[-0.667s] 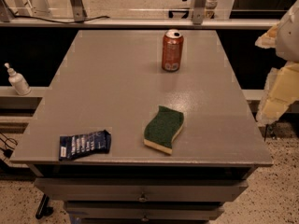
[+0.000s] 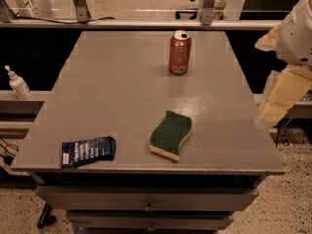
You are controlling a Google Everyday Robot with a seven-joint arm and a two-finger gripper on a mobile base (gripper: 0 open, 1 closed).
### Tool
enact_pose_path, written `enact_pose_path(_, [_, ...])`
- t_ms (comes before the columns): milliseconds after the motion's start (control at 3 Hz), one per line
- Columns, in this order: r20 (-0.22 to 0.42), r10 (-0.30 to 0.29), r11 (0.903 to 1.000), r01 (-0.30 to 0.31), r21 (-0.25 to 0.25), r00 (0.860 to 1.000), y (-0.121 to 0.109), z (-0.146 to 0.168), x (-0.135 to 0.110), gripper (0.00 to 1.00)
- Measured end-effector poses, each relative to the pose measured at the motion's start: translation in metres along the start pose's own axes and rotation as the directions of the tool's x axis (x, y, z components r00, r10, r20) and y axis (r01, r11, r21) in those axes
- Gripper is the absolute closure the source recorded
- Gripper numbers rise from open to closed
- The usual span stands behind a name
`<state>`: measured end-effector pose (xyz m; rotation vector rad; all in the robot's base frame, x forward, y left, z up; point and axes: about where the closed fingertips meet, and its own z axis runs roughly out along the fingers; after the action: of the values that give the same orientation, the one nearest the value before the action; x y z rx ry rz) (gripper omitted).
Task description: Pick rxbar blueberry
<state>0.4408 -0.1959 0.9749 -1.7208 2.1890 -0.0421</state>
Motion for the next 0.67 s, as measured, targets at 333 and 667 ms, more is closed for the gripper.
enact_pose_path(333, [0.082,-0.032,0.9993,0.033,-0.018,0.996,0.006,0.006,-0.039,0.00])
enact_pose_path(667, [0.168,-0.068,0.9956,0.077,-0.052,0.983,0.022,0.016,-0.083,0.00])
